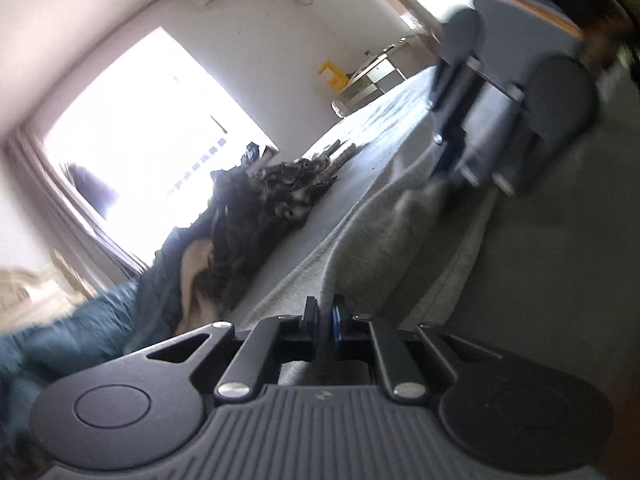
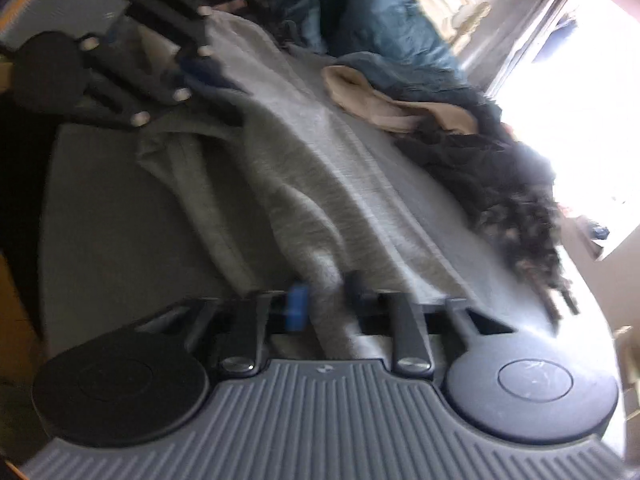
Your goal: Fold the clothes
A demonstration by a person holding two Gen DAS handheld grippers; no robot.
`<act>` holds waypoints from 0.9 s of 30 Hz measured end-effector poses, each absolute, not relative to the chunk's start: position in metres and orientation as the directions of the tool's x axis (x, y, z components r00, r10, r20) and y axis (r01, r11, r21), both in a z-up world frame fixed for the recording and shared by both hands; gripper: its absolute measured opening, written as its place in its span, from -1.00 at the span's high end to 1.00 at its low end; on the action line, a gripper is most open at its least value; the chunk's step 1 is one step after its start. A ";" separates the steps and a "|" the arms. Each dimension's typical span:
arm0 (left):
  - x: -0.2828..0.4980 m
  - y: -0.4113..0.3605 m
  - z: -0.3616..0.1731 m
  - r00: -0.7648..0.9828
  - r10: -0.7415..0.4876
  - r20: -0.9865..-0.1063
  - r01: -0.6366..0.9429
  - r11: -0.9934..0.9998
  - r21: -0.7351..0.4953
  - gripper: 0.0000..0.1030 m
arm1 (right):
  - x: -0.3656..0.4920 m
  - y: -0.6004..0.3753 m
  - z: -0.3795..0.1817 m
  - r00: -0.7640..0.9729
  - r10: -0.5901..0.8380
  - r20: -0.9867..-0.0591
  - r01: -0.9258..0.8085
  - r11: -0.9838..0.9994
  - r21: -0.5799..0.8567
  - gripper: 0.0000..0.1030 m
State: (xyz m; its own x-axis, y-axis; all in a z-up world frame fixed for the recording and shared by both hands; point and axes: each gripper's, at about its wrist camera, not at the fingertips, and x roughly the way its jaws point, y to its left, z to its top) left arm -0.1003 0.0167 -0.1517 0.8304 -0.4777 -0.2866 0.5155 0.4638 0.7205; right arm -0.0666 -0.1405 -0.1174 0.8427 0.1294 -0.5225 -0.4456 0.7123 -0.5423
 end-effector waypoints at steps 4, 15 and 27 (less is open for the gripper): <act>-0.112 0.014 -0.162 0.850 -0.475 -0.228 0.442 0.405 0.801 0.87 | -0.083 -0.132 -0.115 0.926 0.073 -0.371 -0.321 0.668 -0.671 0.88; -0.107 0.011 -0.173 0.796 -0.481 -0.367 0.545 0.307 0.780 0.87 | -0.110 -0.145 -0.148 0.897 -0.020 -0.442 -0.368 0.524 -0.769 0.40; -0.103 0.014 -0.181 0.795 -0.499 -0.344 0.513 0.251 0.821 0.84 | -0.073 -0.181 -0.081 0.805 0.409 -0.430 -0.409 0.907 0.098 0.52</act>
